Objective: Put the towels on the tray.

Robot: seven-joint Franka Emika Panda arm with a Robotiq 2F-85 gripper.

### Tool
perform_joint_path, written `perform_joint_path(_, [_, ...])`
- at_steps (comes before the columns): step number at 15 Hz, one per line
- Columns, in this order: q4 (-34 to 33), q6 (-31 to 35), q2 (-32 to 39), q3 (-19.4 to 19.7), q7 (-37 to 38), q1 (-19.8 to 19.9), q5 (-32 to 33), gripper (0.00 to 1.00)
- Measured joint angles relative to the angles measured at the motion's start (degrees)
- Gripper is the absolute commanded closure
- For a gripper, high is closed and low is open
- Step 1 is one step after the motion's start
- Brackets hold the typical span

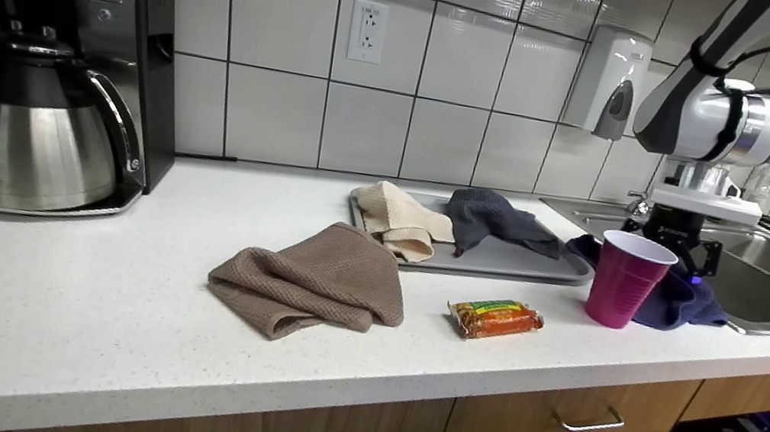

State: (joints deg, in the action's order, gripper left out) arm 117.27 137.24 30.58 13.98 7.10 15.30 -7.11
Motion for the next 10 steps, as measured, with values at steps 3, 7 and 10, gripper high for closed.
perform_joint_path(3, [-0.1,0.0,-0.1,-0.1,0.0,0.0,0.0,0.42])
perform_joint_path(7, [-0.1,0.0,-0.7,-0.6,0.0,0.0,0.0,0.73])
perform_joint_path(10, [-0.1,0.0,-1.7,-0.8,-0.1,-0.3,0.0,0.95])
